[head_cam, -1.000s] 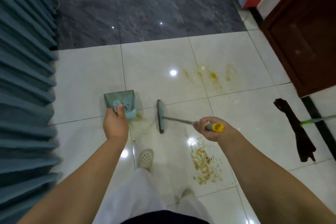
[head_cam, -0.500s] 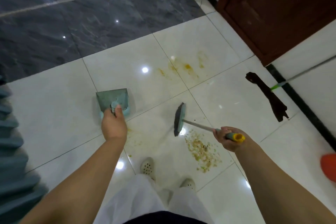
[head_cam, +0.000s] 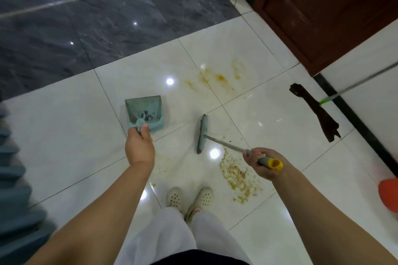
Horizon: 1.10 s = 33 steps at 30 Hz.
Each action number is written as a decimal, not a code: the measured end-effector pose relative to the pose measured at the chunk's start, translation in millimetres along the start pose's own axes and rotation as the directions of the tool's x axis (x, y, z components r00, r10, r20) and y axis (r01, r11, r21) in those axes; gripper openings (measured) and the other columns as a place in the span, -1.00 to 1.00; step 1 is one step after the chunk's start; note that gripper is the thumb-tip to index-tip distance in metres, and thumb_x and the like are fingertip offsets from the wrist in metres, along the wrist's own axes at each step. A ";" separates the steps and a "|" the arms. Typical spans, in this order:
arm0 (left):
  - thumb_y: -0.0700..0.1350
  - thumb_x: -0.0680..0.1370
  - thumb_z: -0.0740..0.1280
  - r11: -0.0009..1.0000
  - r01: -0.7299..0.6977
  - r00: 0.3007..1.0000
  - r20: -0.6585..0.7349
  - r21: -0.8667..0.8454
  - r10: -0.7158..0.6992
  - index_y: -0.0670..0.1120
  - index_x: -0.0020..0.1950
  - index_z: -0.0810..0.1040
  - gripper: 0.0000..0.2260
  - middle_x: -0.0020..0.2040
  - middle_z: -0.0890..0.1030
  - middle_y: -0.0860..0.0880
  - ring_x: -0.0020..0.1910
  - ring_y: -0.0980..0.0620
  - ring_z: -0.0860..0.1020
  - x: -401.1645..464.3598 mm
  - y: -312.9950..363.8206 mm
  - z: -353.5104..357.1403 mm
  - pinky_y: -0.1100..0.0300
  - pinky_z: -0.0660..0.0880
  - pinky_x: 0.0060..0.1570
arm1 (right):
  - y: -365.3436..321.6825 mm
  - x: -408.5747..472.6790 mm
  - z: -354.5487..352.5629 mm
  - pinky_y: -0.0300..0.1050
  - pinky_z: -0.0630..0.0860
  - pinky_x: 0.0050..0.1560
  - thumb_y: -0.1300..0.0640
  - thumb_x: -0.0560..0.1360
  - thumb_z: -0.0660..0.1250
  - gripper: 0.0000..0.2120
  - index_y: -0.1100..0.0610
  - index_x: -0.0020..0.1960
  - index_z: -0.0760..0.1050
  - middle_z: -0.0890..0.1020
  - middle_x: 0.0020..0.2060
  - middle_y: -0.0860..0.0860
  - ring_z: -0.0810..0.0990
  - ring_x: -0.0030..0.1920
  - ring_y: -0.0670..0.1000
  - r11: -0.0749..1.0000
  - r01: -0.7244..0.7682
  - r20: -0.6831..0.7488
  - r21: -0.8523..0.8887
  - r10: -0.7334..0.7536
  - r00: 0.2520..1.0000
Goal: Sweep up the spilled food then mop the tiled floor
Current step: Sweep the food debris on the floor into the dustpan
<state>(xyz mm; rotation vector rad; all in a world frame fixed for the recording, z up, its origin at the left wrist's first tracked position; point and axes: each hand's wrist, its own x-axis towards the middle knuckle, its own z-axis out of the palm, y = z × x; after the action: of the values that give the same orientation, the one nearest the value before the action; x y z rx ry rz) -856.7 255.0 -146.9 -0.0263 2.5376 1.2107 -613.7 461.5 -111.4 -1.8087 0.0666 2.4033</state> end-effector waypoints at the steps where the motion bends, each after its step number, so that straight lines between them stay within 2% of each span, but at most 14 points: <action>1: 0.08 0.63 0.10 1.000 0.009 1.000 -0.001 -0.006 -0.009 -0.18 -0.06 0.40 -0.67 -0.19 0.55 -0.10 -0.24 -0.06 0.48 1.0 0.8 -0.2 0.19 0.33 -0.24 | 2.7 5.4 11.7 -0.37 0.36 -0.67 0.25 0.62 0.08 -0.85 0.33 0.07 0.33 0.49 -0.39 0.24 0.36 -0.70 -0.07 1.000 -0.014 0.021 -0.005 0.014 1.000; 4: 0.09 0.62 0.10 0.999 0.043 0.999 -0.033 -0.013 -0.043 -0.16 -0.09 0.39 -0.68 -0.22 0.54 -0.08 -0.24 -0.08 0.49 3.7 1.3 -2.6 0.17 0.36 -0.24 | 14.0 25.0 51.1 -0.38 0.36 -0.66 0.27 0.61 0.08 -0.84 0.35 0.10 0.33 0.44 -0.21 0.23 0.36 -0.69 -0.07 0.998 -0.045 0.080 -0.040 0.048 0.996; 9: 0.07 0.62 0.10 0.997 0.068 0.987 -0.142 -0.029 -0.072 -0.21 -0.04 0.42 -0.66 -0.14 0.58 -0.19 -0.19 -0.11 0.51 4.5 -7.0 -9.9 0.15 0.37 -0.21 | 39.9 62.4 117.2 -0.37 0.35 -0.68 0.30 0.61 0.05 -0.86 0.38 0.03 0.33 0.42 -0.19 0.24 0.35 -0.73 -0.05 0.983 -0.145 0.167 -0.109 0.162 0.973; 15: 0.07 0.62 0.13 0.998 0.065 0.982 -0.181 0.005 -0.063 -0.11 -0.10 0.36 -0.73 -0.17 0.58 -0.15 -0.21 -0.09 0.51 2.2 -13.3 -9.3 0.19 0.34 -0.22 | 61.7 107.2 148.2 -0.35 0.34 -0.71 0.32 0.60 0.03 -0.84 0.40 -0.02 0.34 0.44 -0.14 0.29 0.33 -0.75 -0.05 0.976 -0.192 0.178 -0.100 0.207 0.962; 22: 0.10 0.61 0.13 0.995 0.061 0.990 -0.131 0.076 -0.051 -0.09 -0.08 0.36 -0.74 -0.16 0.59 -0.15 -0.18 -0.12 0.54 -8.5 -1.5 15.3 0.16 0.39 -0.19 | 5.8 102.1 100.9 -0.37 0.36 -0.67 0.32 0.59 0.05 -0.84 0.43 -0.02 0.32 0.45 -0.17 0.35 0.33 -0.74 -0.03 0.991 -0.105 0.131 0.084 0.094 0.987; 25: 0.10 0.61 0.12 0.995 0.033 0.996 -0.085 0.095 -0.025 -0.09 -0.08 0.37 -0.73 -0.16 0.58 -0.14 -0.15 -0.15 0.56 -19.7 11.0 36.3 0.14 0.41 -0.20 | -25.1 87.4 72.0 -0.37 0.36 -0.66 0.29 0.60 0.09 -0.80 0.43 0.13 0.30 0.44 -0.16 0.34 0.35 -0.75 -0.01 0.978 -0.076 0.098 0.192 0.058 0.993; 29: 0.07 0.62 0.13 0.997 -0.004 1.000 -0.025 0.082 0.006 -0.13 -0.06 0.40 -0.73 -0.07 0.61 -0.22 -0.10 -0.17 0.56 -35.8 29.9 66.8 0.14 0.42 -0.17 | -61.8 64.4 30.6 -0.34 0.35 -0.68 0.28 0.61 0.11 -0.76 0.31 0.26 0.29 0.43 -0.15 0.33 0.40 -0.75 0.02 0.950 -0.029 0.062 0.310 0.010 0.998; 33: 0.06 0.62 0.13 0.996 -0.045 0.999 0.031 0.077 0.043 -0.24 0.01 0.45 -0.64 -0.07 0.60 -0.24 -0.13 -0.14 0.53 -50.8 50.1 98.3 0.16 0.37 -0.19 | -90.2 52.2 -17.6 -0.33 0.36 -0.69 0.28 0.60 0.14 -0.57 0.34 0.45 0.22 0.43 -0.13 0.33 0.38 -0.75 0.00 0.898 0.017 0.014 0.439 -0.026 1.000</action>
<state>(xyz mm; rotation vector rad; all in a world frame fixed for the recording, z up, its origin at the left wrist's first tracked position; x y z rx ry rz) -788.5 355.4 -151.4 0.0654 2.5696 1.1192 -599.1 552.9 -162.4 -1.5634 0.5396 2.1606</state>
